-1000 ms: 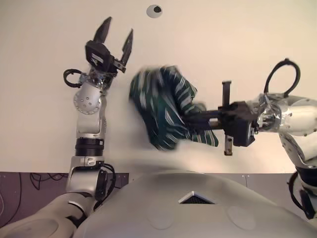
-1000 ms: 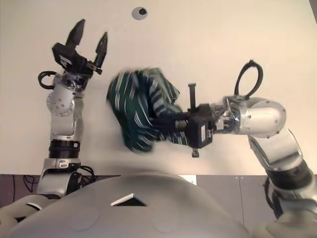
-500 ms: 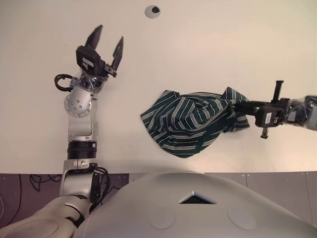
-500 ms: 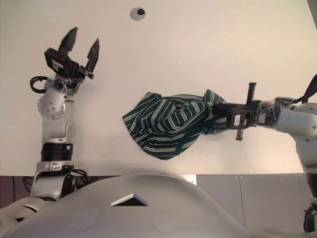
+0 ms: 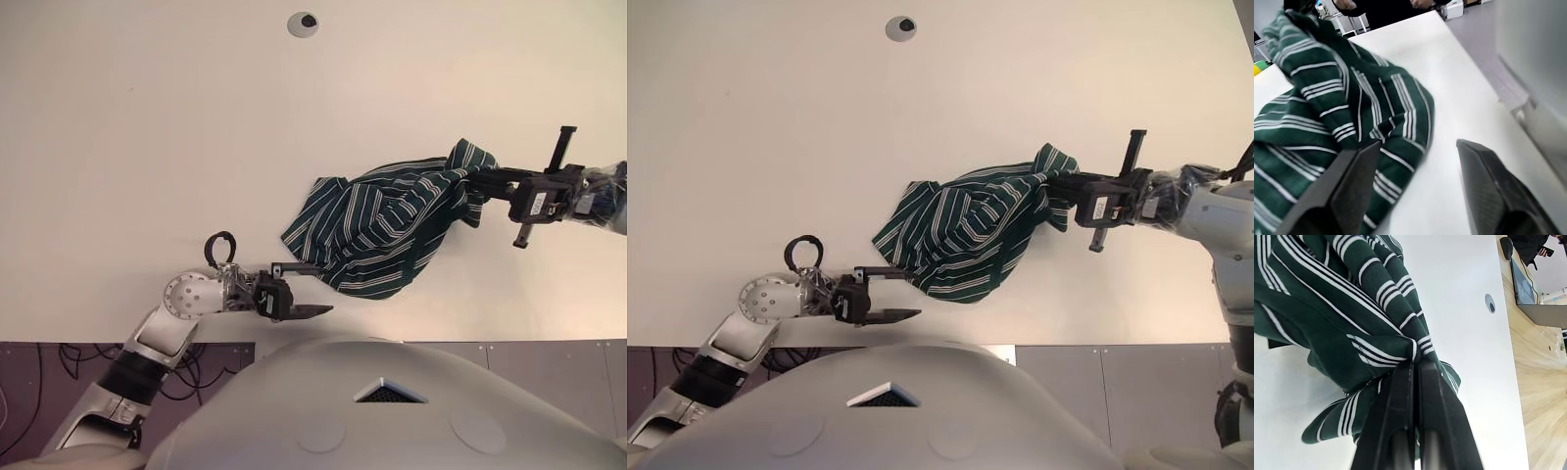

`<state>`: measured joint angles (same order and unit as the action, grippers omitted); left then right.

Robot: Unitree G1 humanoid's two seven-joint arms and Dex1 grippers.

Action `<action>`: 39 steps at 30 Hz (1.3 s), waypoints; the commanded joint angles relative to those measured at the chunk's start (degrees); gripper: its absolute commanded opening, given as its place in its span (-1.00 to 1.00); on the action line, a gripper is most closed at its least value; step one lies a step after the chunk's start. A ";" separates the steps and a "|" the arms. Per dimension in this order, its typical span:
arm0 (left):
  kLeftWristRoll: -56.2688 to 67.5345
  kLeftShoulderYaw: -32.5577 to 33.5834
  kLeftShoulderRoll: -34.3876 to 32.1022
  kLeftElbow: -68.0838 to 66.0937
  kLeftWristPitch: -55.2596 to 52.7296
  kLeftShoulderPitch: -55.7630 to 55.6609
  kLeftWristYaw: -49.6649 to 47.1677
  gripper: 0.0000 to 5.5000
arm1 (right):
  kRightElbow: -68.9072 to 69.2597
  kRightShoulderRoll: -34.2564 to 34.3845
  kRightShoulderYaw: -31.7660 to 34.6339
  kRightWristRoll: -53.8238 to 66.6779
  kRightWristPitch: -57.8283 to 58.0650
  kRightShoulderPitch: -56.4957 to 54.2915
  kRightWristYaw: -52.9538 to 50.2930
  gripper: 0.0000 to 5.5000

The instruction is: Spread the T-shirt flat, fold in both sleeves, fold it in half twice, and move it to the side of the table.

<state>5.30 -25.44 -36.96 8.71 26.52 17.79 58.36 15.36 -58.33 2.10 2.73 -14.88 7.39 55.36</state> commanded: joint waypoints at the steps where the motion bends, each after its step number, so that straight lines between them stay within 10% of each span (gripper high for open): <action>1: -1.58 -2.56 0.25 0.86 -1.67 0.46 0.03 0.03 | 0.30 1.60 -0.16 0.04 -0.61 0.12 -0.57 -0.99; 9: -9.44 -2.61 3.63 -3.02 -1.59 -1.99 -7.52 0.03 | -0.53 2.53 -0.38 -0.89 -2.34 1.49 -1.23 -0.99; 32: -12.97 -3.88 4.57 -6.84 0.92 -5.14 -13.04 -1.00 | -5.51 2.52 -0.66 -1.75 -9.44 3.46 -2.79 -1.00; 39: 9.34 3.31 -0.76 6.98 1.97 -5.33 -8.11 -1.00 | -7.16 3.87 -0.77 0.88 -9.48 2.55 -3.36 -1.00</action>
<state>7.51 -25.92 -35.20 10.76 29.94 13.18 48.88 8.71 -56.34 1.57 2.14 -24.65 10.66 52.13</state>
